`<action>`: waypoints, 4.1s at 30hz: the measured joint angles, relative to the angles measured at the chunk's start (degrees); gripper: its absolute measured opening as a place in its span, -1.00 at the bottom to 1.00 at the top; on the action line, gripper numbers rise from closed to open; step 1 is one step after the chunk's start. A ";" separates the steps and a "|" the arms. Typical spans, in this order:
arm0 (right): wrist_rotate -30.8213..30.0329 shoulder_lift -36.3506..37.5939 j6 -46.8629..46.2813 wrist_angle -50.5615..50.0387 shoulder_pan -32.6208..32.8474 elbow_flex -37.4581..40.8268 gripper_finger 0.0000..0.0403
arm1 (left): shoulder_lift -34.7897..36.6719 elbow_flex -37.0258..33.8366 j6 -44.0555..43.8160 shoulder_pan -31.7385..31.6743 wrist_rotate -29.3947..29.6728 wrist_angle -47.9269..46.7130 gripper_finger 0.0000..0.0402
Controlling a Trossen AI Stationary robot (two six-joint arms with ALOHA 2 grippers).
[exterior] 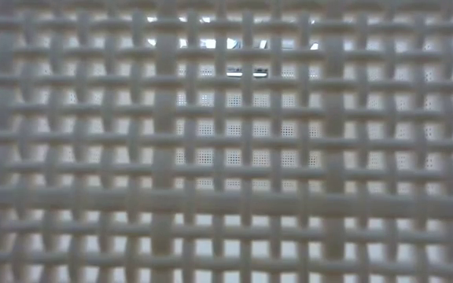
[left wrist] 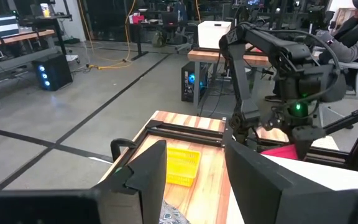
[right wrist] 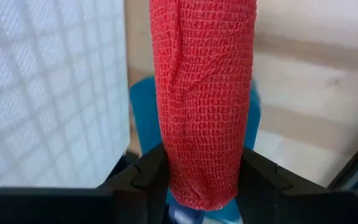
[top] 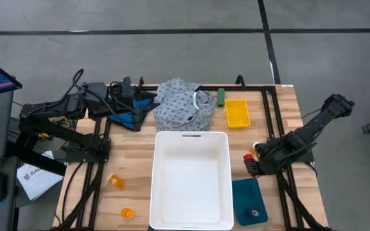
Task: Pick & place medical supplies in basket/bin
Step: Put the red bandage into the blue bin
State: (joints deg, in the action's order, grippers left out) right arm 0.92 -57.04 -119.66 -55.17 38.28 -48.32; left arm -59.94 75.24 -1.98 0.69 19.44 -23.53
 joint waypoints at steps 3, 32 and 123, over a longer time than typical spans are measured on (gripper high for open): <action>2.97 0.85 1.77 1.11 -0.02 -0.76 -0.28 | 0.00 0.00 0.00 -0.02 0.00 0.00 -0.23; 51.83 -17.62 37.85 6.37 -15.12 -2.03 -0.30 | -0.02 -0.02 0.21 -0.01 -0.02 -1.36 -0.23; 54.72 9.43 -10.66 29.05 -20.25 17.72 -0.30 | 4.44 -0.07 7.13 -4.25 -5.86 -9.27 -0.23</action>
State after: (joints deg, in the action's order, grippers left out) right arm 55.64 -47.62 -130.32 -26.12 18.02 -30.60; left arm -55.50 75.18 5.15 -3.57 13.59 -32.80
